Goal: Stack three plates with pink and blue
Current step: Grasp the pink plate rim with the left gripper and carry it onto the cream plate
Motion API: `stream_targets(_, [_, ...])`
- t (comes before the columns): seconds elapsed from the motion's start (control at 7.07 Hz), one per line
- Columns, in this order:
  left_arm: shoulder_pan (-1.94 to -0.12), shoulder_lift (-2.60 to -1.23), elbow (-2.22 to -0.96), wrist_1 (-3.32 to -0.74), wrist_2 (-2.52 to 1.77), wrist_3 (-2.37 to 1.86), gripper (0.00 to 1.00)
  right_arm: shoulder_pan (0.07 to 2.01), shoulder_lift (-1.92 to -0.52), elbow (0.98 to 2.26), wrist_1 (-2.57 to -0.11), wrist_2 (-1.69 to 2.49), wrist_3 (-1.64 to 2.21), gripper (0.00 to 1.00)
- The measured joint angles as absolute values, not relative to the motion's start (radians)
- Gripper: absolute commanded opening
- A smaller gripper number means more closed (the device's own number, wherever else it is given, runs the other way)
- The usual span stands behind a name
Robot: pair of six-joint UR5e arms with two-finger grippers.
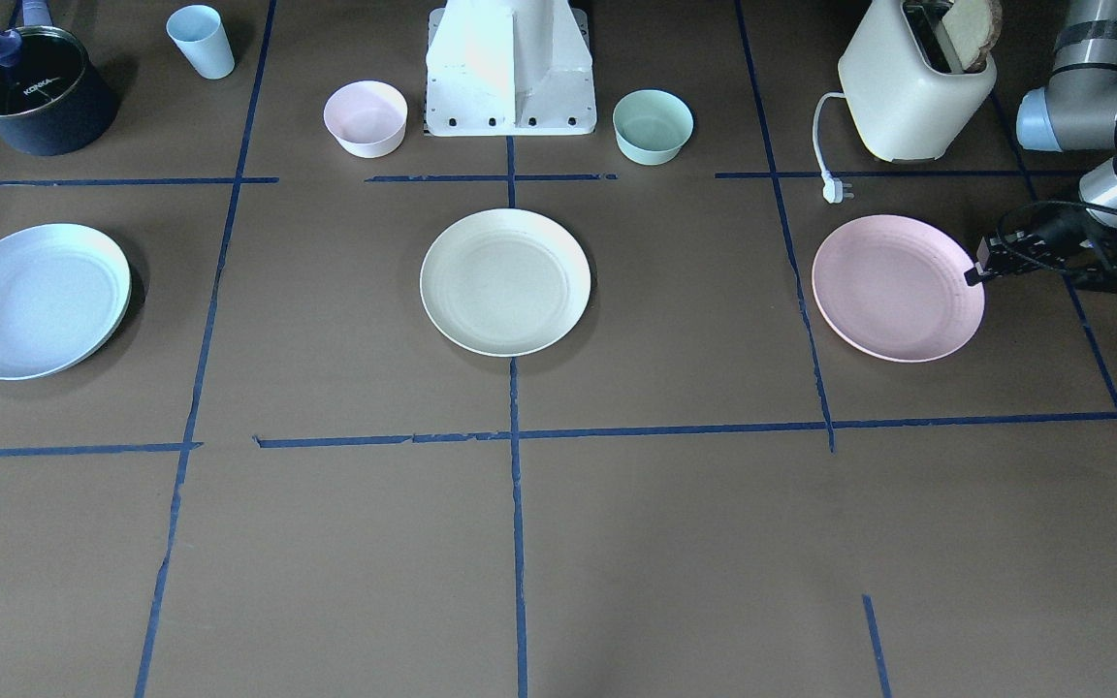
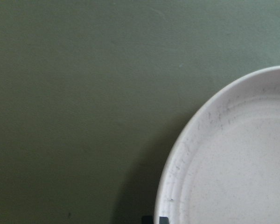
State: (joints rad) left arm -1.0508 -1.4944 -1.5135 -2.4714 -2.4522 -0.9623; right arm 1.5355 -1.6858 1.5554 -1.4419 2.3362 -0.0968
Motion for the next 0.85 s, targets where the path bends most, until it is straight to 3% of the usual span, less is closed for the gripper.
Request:
stream_targets(0.42, [-1.029,-1.681,-1.616,-2.46,-2.469,-1.291,0.0,1.536,-1.686,1.556,-1.442,2.336,-0.098,1.0])
stream_targets(0.85, [-0.806,-1.853,-1.732,-2.271,-2.272,-1.469,0.0,1.536,-1.686,1.555,-1.442,2.336,-0.097,1.0])
